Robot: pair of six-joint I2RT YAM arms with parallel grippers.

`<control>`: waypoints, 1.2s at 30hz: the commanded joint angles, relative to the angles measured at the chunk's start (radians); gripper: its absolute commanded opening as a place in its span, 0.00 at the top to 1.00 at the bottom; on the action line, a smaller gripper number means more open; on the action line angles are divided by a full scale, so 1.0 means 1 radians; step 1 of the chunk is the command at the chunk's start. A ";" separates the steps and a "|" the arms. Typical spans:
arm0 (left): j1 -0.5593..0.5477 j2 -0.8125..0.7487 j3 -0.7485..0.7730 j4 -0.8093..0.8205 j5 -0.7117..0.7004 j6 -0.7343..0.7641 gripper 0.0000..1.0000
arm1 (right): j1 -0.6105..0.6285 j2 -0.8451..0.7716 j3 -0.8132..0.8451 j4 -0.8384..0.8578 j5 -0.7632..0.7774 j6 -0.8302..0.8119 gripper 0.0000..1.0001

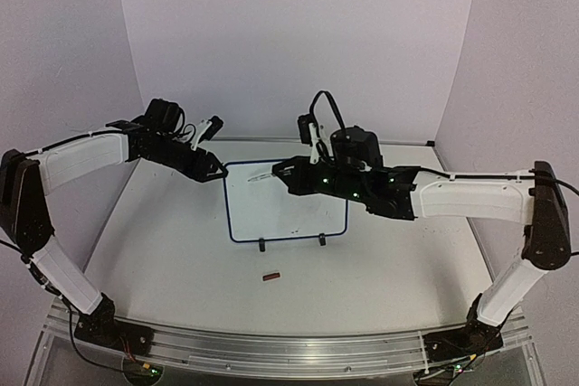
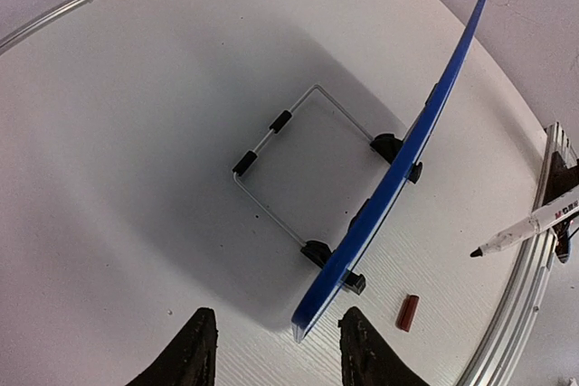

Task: Write a sentence on the whiteboard
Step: Hold the whiteboard on the whiteboard stand.

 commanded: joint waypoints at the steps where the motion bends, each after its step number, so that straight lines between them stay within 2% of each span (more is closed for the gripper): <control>1: 0.003 0.003 0.021 0.045 0.030 0.026 0.59 | 0.005 0.031 0.065 0.077 -0.007 0.019 1.00; 8: 0.003 0.009 0.012 0.056 0.076 0.033 0.72 | 0.006 0.094 0.123 0.081 -0.020 0.010 1.00; 18: 0.003 0.009 -0.006 0.063 0.083 0.056 0.83 | 0.005 0.150 0.176 0.084 -0.016 0.000 1.00; 25: 0.003 0.003 -0.021 0.069 0.085 0.085 0.95 | 0.005 0.172 0.191 0.083 -0.016 0.001 1.00; 36: 0.002 -0.031 -0.079 0.104 0.110 0.168 1.00 | 0.006 0.159 0.179 0.082 -0.023 0.000 1.00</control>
